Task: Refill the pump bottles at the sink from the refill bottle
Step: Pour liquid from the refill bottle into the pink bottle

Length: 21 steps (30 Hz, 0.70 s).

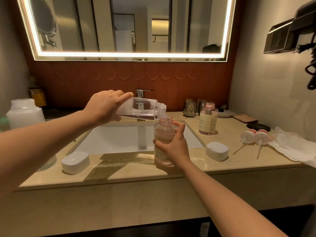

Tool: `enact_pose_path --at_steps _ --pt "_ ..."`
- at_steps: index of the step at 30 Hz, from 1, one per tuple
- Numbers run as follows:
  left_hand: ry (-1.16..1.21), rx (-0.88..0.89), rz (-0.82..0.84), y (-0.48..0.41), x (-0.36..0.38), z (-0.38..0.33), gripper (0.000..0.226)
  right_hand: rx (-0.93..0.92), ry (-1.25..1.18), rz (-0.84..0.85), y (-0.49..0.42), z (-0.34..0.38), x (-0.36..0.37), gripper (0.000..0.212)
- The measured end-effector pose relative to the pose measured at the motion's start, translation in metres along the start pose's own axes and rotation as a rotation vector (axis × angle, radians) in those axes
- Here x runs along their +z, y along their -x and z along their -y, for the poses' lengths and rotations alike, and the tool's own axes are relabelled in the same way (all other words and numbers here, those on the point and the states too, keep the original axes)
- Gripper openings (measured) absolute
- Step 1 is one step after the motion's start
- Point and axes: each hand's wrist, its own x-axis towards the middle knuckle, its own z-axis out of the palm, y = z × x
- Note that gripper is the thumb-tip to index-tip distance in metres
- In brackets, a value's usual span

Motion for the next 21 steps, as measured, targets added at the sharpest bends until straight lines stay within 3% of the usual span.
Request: enact_pose_path --at_steps 21 --pt "-0.042 0.036 0.002 -0.0033 -0.0034 0.0033 0.084 -0.002 0.014 0.003 0.0021 0.0018 -0.0016 0.08"
